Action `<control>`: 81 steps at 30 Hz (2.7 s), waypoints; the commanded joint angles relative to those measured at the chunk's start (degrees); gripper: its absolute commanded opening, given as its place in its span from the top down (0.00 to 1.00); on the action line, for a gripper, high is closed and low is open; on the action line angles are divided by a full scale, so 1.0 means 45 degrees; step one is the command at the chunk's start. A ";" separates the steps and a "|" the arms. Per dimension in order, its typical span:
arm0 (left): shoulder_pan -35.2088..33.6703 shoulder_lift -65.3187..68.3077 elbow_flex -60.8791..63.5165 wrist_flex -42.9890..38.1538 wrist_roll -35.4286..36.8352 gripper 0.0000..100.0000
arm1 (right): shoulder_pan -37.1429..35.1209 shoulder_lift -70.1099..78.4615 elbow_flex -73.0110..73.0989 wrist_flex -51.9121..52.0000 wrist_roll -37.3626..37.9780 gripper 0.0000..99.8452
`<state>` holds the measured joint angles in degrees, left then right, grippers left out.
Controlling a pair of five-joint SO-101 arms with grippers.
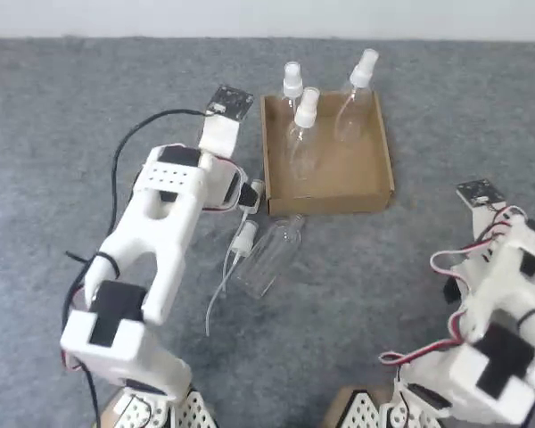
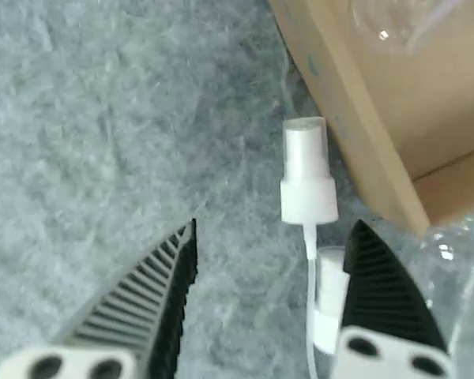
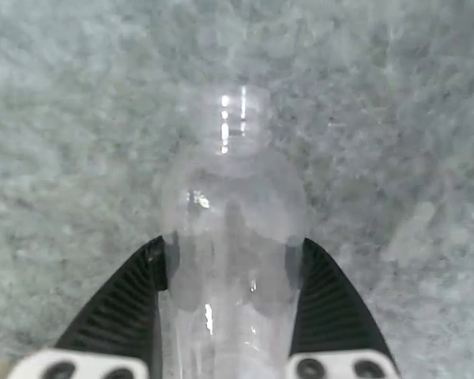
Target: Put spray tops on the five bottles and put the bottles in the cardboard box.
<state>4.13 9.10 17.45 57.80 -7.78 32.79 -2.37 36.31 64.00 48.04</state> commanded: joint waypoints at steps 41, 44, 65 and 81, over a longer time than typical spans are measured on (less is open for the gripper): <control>-0.0039 0.4845 -0.4347 -0.0996 -0.1543 0.79 | 0.0127 0.1260 -0.1387 -0.0654 0.0156 0.97; -0.0098 0.4904 -0.4679 -0.0684 -0.1602 0.89 | 0.0147 0.1221 -0.1387 -0.0635 0.0156 0.96; -0.0098 -0.2129 -0.2432 0.3751 0.1954 0.99 | 0.0127 0.1143 -0.1973 -0.0654 -0.1094 0.96; -0.1426 -0.9221 0.6593 0.0117 0.2501 0.99 | -0.0635 0.1084 -0.3458 -0.0361 -0.2716 0.74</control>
<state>-1.49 -28.26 44.97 61.93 2.86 32.62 4.13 25.41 62.42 36.53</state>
